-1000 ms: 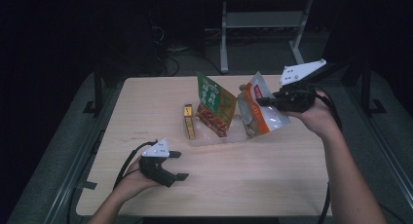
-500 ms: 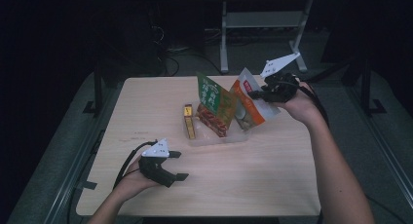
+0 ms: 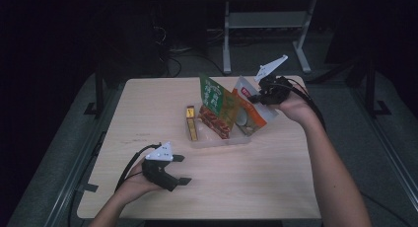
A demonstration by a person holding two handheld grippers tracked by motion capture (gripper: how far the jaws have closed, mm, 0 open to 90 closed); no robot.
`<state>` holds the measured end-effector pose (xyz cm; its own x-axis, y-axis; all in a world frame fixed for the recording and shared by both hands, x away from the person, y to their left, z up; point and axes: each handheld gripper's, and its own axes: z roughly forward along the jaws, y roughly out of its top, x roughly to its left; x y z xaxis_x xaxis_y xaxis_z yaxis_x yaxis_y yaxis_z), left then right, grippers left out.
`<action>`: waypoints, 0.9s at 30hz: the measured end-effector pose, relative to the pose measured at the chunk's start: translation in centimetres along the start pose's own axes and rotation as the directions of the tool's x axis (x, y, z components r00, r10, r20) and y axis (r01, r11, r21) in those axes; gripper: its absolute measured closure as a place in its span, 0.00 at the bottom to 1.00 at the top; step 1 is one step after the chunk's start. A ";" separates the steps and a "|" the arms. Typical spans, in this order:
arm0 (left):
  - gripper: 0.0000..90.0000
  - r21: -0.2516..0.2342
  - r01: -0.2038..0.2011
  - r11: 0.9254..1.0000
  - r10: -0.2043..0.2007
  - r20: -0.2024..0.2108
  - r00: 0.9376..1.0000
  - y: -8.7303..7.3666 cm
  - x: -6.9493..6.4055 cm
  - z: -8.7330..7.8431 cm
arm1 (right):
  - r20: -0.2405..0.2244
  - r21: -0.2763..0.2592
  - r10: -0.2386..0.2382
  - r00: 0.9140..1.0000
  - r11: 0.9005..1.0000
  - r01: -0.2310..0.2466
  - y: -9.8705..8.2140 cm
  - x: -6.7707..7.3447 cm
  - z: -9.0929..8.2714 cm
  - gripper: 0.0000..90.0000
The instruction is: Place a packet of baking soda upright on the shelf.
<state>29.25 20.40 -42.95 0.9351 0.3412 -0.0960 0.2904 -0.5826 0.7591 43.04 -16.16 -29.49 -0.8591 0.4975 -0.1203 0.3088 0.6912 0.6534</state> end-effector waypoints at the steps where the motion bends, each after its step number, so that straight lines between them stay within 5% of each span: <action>1: 0.19 0.002 0.000 1.000 0.000 0.001 1.000 0.0 0.0 0.0 | 0.000 0.007 -0.005 1.000 1.000 0.005 0.0 -0.1 0.2 1.00; 19: 0.19 0.017 -0.014 1.000 0.013 0.011 1.000 0.0 -0.2 0.4 | -0.020 -0.023 0.078 0.997 0.997 -0.079 -0.7 -1.0 1.2 0.93; 27: 0.19 0.019 -0.014 1.000 0.014 0.013 1.000 0.0 -0.2 0.4 | 0.001 -0.054 0.130 0.992 0.990 -0.129 -1.2 -1.0 0.8 0.63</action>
<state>29.11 20.02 -43.17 0.9416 0.3233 -0.0939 0.2811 -0.6014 0.7478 43.80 -17.11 -30.76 -0.8115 0.5833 -0.0354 0.3946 0.5916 0.7030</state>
